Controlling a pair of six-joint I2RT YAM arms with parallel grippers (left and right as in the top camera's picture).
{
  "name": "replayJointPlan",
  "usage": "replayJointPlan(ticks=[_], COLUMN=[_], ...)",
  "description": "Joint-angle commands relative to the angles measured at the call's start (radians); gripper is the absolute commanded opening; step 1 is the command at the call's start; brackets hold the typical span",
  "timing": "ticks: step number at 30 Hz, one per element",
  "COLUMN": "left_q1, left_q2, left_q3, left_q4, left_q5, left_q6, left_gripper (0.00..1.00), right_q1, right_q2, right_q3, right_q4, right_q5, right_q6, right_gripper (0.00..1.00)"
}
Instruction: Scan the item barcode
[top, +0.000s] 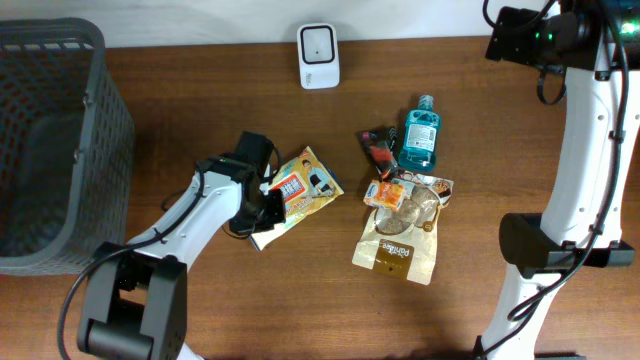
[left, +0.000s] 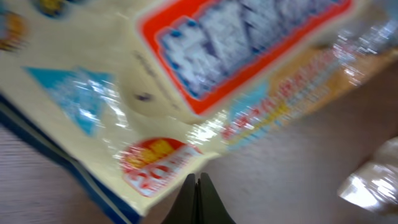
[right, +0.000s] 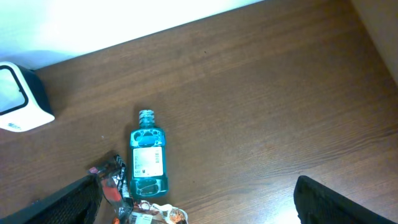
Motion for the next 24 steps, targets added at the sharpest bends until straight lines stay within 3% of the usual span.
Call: replayJointPlan(ticks=[1,11,18,24], left_q1=[-0.005,-0.003,-0.003,-0.003], left_q2=[0.003,0.096,0.135,0.135], left_q3=[-0.011,-0.011,-0.006,0.035], left_q4=[-0.002,0.021,0.158,0.253], left_q5=[0.05,-0.134,-0.293,-0.399], left_q6=[0.009,0.029,0.06,0.156], left_gripper=[0.0,0.0,0.0,0.0], right_q1=[-0.002,-0.002,-0.002,-0.002], right_q2=[0.003,0.003,0.003,0.003], right_q3=[0.0,0.0,0.0,0.0], right_q4=[-0.006,-0.006,-0.006,-0.006], right_q5=[0.016,0.016,0.016,0.016], right_q6=[0.005,0.005,0.005,0.005], right_gripper=[0.98,0.98,0.98,0.98])
